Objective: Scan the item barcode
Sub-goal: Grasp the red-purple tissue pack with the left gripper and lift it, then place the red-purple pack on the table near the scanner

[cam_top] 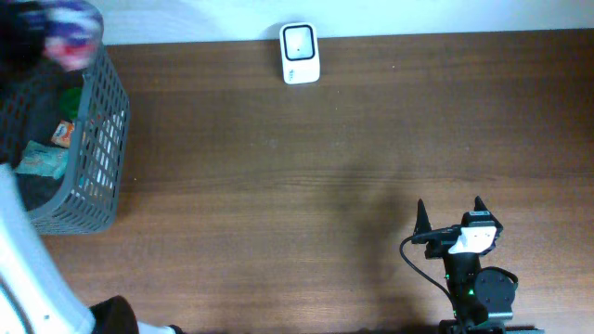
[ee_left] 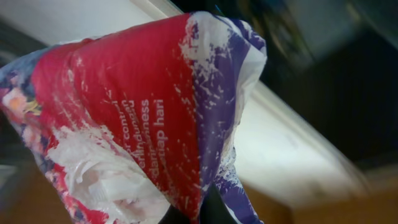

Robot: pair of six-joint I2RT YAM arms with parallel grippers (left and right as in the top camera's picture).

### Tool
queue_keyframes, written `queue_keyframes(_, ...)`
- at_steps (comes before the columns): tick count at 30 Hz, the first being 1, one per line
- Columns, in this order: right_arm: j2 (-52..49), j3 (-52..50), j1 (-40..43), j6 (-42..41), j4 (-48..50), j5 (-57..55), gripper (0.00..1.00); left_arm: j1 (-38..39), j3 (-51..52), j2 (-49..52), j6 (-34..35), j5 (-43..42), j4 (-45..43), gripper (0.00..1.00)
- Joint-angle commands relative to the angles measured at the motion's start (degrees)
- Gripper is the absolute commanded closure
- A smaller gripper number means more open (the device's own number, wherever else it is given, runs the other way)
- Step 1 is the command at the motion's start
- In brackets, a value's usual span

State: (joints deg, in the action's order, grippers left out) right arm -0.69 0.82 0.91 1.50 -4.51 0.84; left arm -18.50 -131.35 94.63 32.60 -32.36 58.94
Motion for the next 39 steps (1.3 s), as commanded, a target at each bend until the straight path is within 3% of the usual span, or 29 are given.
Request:
queue_keyframes(1,0.4,-0.5,-0.5,-0.4,-0.1,-0.9,0.01,12.7,0.0,2.3,-7.6,-3.3,-0.2,1.00)
queue_keyframes(3,0.4,-0.5,-0.5,-0.4,-0.1,-0.9,0.01,23.7,0.1,4.7,-14.1,4.6,-0.1,1.00)
queue_keyframes(7,0.4,-0.5,-0.5,-0.4,-0.1,-0.9,0.01,37.7,0.0,11.4,-23.7,14.4,0.2,1.00)
queue_keyframes(8,0.4,-0.5,-0.5,-0.4,-0.1,-0.9,0.01,41.9,0.0,14.8,-23.9,20.4,0.7,1.00)
queue_keyframes(11,0.4,-0.5,-0.5,-0.4,-0.1,-0.9,0.01,48.0,0.0,23.5,-19.3,26.9,1.1,1.00)
queue_keyframes(18,0.4,-0.5,-0.5,-0.4,-0.1,-0.9,0.01,53.7,0.1,39.5,-23.1,26.8,1.1,1.00)
queue_keyframes(21,0.4,-0.5,-0.5,-0.4,-0.1,-0.9,0.01,54.6,0.0,42.1,-33.6,26.8,1.3,1.00)
queue_keyframes(28,0.4,-0.5,-0.5,-0.4,-0.1,-0.9,0.01,55.1,0.0,42.7,-66.3,25.7,1.1,1.00)
queue_keyframes(31,0.4,-0.5,-0.5,-0.4,-0.1,-0.9,0.01,55.2,0.1,43.9,-69.6,19.0,1.2,1.00)
queue_keyframes(35,0.4,-0.5,-0.5,-0.4,-0.1,-0.9,0.01,55.6,0.1,45.1,-76.6,18.6,1.0,0.98)
queue_keyframes(37,0.4,-0.5,-0.5,-0.4,-0.1,-0.9,0.01,55.6,0.0,45.1,-77.3,18.6,0.9,0.87)
queue_keyframes(38,0.4,-0.5,-0.5,-0.4,-0.1,-0.9,0.01,55.6,0.0,45.1,-77.3,18.6,0.9,0.01)
queue_keyframes(39,0.4,-0.5,-0.5,-0.4,-0.1,-0.9,0.01,55.6,0.0,45.0,-77.3,18.6,0.9,0.01)
